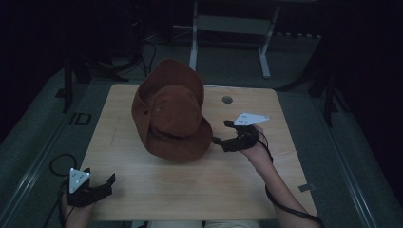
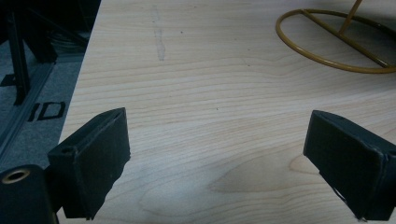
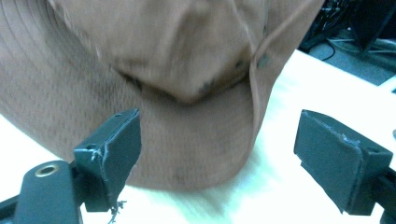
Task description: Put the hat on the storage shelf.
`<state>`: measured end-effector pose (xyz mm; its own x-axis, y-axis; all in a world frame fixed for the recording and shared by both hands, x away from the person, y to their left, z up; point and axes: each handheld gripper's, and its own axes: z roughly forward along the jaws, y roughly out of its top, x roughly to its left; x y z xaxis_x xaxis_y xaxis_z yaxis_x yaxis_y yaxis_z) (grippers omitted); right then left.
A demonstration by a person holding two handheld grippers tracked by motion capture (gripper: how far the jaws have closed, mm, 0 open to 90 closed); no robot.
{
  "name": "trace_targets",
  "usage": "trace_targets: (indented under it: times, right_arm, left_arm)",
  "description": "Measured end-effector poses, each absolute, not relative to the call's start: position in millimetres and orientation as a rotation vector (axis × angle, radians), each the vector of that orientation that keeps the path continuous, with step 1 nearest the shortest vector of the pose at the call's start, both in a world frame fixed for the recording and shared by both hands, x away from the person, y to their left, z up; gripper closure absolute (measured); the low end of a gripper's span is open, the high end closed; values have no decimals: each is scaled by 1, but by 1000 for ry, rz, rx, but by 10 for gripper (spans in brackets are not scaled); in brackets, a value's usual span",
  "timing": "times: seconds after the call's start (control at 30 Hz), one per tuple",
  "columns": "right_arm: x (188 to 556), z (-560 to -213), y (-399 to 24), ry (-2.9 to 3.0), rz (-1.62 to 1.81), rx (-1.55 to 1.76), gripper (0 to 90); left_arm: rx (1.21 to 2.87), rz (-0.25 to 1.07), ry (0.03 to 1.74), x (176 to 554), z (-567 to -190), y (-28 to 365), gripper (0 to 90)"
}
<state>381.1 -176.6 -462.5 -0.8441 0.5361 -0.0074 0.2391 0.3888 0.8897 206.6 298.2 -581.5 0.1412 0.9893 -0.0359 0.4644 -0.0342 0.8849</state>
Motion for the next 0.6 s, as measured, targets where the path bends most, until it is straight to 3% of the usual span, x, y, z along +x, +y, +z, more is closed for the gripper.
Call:
trace_targets:
  times: [0.6]
  right_arm:
    - [362, -530, -201, 2415, 1401, 713, 144]
  left_arm:
    - [1626, 830, 1433, 207, -582, 297, 77]
